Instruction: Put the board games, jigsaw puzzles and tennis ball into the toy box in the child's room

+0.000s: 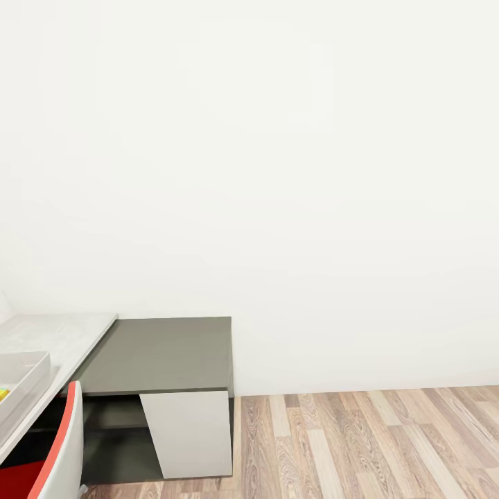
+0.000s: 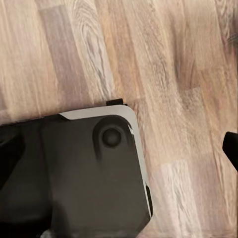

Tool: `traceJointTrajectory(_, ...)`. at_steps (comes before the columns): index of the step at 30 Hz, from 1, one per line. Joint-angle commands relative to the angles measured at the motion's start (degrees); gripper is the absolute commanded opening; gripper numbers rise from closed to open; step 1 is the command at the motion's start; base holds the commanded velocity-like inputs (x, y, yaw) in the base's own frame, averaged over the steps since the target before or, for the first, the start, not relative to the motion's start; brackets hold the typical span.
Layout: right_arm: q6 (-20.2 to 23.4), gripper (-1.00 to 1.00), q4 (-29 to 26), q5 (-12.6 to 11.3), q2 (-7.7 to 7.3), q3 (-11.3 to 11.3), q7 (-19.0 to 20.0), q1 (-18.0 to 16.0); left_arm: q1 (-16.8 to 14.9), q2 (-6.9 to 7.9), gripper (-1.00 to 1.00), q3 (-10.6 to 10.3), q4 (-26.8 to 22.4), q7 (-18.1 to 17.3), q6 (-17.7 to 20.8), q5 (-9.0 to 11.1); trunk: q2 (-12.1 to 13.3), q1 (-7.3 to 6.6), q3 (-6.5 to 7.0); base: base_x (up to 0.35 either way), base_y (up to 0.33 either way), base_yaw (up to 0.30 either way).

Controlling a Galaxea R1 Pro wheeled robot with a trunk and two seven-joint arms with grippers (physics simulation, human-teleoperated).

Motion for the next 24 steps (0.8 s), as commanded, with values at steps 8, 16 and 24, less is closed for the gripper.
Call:
traceJointTrajectory(8, 0.30, 1.00, 9.50, -0.03, -0.09, 0.28, -0.29, 0.04, 0.06, 0.05, 1.00, 0.86, 4.23, 0.12, -0.94, -0.20, -0.03, 0.02, 0.00, 0.000, 0.000, 0.000)
traceJointTrajectory(16, 0.62, 1.00, 12.49, -0.13, -0.01, 0.32, -0.50, 0.04, 0.15, 0.03, 1.00, 0.74, 7.06, -0.01, -2.07, -0.41, -0.03, 0.02, -0.12, 0.000, 0.000, 0.000)
traceJointTrajectory(24, 0.34, 1.00, 16.48, -0.35, -0.88, 0.02, -0.57, 0.03, 0.11, 0.00, 1.00, 0.76, 7.20, -0.11, -2.57, -0.73, -0.03, 0.02, -0.18, 0.000, 0.000, 0.000)
